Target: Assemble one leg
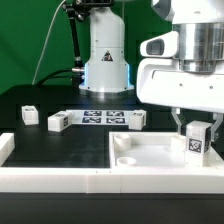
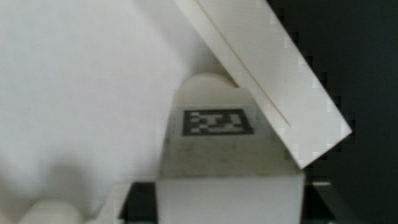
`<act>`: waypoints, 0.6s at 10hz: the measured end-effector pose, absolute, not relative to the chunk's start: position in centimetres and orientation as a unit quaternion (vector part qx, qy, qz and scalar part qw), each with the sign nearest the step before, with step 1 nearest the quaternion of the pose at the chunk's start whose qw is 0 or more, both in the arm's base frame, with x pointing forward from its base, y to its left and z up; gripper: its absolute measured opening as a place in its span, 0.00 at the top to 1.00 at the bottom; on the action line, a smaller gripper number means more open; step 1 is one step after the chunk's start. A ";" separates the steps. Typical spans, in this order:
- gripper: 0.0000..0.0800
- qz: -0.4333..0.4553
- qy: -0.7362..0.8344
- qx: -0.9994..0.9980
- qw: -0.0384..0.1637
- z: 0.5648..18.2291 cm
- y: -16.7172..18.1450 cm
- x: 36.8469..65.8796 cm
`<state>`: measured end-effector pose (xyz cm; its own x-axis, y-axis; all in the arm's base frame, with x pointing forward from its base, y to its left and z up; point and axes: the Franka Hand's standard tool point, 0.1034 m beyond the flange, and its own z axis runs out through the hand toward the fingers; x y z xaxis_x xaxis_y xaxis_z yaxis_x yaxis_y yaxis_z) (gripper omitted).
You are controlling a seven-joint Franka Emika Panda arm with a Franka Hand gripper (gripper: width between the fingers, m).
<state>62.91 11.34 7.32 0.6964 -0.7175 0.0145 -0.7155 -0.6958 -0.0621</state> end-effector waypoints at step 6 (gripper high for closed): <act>0.63 -0.008 0.669 -0.743 0.032 7.3 11.3 62.5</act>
Offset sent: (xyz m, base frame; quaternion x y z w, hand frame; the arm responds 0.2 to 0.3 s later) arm -0.0034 -0.0040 -0.0041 -0.0133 0.0197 0.2879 0.9574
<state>62.51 11.27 7.29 0.1055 -0.9939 -0.0309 -0.9930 -0.1036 -0.0571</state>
